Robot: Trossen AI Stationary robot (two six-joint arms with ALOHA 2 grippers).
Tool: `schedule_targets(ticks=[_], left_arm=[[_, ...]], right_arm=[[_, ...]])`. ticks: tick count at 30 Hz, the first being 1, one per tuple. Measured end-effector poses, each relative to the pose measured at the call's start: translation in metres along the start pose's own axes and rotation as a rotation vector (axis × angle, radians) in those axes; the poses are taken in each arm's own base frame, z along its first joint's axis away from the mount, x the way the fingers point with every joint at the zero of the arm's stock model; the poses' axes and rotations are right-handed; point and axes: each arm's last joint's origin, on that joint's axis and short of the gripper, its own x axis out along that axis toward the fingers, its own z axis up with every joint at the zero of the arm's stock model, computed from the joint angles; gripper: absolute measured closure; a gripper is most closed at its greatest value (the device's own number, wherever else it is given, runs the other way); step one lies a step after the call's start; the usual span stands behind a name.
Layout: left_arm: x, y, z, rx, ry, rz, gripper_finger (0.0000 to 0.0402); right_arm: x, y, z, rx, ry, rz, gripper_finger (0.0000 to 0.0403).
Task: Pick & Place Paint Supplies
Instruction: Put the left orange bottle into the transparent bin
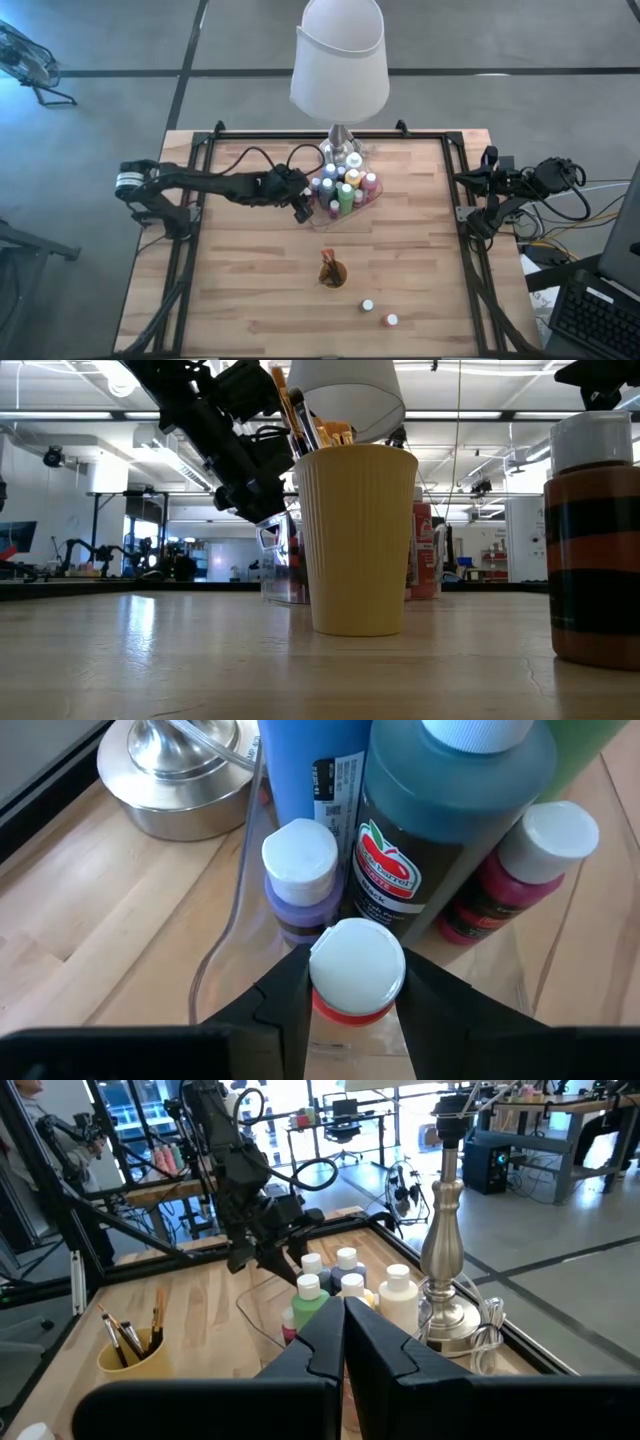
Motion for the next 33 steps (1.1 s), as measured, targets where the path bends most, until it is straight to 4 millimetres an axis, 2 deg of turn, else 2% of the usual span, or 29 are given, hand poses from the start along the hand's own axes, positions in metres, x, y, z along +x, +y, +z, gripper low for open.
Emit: schedule_targets(ticks=[12, 33], left_arm=[[0.0, -0.0005, -0.0001, 0.012, 0.005, -0.017, 0.0243], [-0.0008, -0.0009, 0.0024, 0.037, -0.002, -0.016, 0.0241]], right_arm=[[0.0, 0.0, 0.0, 0.0, 0.0, 0.0, 0.0394], [0.0, 0.0, 0.0, 0.0, 0.0, 0.0, 0.0394]])
